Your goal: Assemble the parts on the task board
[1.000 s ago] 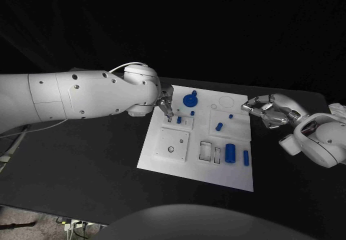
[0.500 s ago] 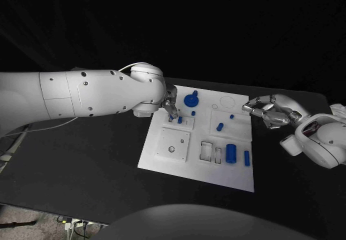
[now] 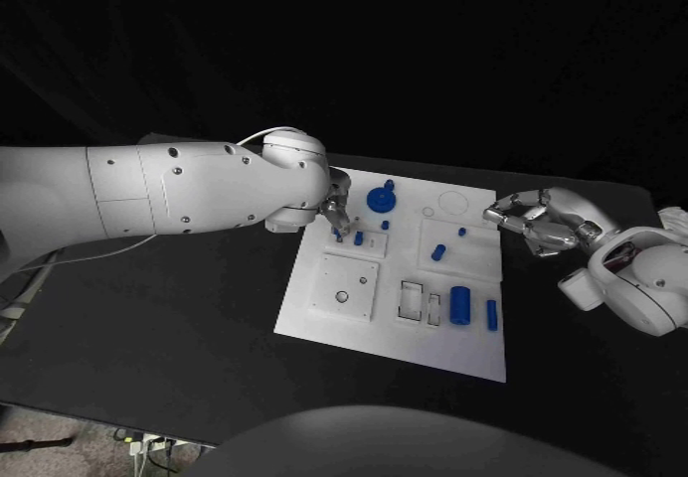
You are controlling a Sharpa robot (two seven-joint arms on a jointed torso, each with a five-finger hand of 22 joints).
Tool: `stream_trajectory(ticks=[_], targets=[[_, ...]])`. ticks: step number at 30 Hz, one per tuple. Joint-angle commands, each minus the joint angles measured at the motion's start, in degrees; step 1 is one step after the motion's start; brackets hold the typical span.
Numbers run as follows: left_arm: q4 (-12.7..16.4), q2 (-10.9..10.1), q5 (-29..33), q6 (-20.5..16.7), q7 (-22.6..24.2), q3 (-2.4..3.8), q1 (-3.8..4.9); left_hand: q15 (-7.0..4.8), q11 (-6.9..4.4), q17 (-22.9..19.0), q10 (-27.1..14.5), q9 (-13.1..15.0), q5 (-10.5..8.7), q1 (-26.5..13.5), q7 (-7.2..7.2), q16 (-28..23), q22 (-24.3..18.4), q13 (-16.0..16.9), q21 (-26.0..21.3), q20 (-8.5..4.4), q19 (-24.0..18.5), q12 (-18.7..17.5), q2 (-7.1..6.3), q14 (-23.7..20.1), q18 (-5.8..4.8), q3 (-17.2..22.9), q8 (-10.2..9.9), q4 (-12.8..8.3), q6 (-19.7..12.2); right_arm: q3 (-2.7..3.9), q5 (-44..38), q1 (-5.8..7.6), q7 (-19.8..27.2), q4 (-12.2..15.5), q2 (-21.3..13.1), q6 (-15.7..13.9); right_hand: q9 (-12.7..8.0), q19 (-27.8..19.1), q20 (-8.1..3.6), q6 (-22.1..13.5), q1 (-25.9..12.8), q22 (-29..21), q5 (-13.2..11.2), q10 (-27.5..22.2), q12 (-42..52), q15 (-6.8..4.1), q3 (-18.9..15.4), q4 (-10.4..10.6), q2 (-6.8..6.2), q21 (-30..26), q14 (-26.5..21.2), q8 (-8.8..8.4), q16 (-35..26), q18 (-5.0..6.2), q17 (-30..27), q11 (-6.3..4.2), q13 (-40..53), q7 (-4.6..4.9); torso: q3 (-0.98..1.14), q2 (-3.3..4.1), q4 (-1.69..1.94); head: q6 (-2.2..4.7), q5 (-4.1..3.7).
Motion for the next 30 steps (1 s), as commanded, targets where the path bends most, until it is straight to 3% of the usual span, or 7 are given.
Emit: stream_trajectory(ticks=[1,16,30], targets=[[-0.2,0.2,-3.5,1.1,-2.6,0.01,-0.26,0.50,0.33,15.1,6.0,-0.2,-1.44,4.4,-2.92,0.1,15.1,15.1,0.1,0.38,6.0,0.1,4.21,6.0,-0.43,-0.4,-0.4,0.0,3.2,0.00,-0.2,-0.03,0.2,0.1,0.0,0.9,-0.1,-0.4,0.00,-0.2,0.6,10.4,0.2,6.0,-0.2,0.20,0.4,0.0,-0.04,-0.4,6.0,-0.24,0.2,0.06,15.1,-0.28,14.9,-0.04,0.00,-0.01,0.04,0.01,0.17],[-1.1,0.8,-3.7,-0.3,-1.0,0.01,-1.29,0.83,0.74,15.1,6.0,-2.3,-6.31,5.6,-2.42,0.1,15.1,15.1,0.1,0.66,6.0,0.1,5.06,6.0,-0.43,-1.4,-3.2,1.0,2.9,0.00,-0.2,-0.05,0.2,0.0,0.1,1.2,-0.1,-0.4,-0.01,-0.3,0.7,10.4,0.2,6.0,-0.2,0.19,0.4,0.0,-0.03,-0.4,6.0,-0.28,0.2,0.07,15.1,-0.28,14.9,-0.03,-0.01,-0.03,-0.05,0.01,0.38],[-1.0,0.9,-1.7,-0.6,-0.8,0.01,-1.51,0.89,0.79,15.1,6.0,-2.6,-6.60,5.8,-2.44,0.1,15.1,15.1,0.1,0.71,6.0,0.1,5.11,6.0,-0.43,-1.5,-3.5,1.1,3.1,0.00,-0.2,-0.08,0.0,-0.1,0.2,1.4,-0.1,-0.5,-0.01,-0.4,0.8,10.4,0.2,6.0,-0.2,0.19,0.5,0.0,-0.02,-0.5,6.0,-0.34,0.2,0.09,15.1,-0.29,14.9,-0.02,0.02,-0.05,-0.02,0.01,0.46]])
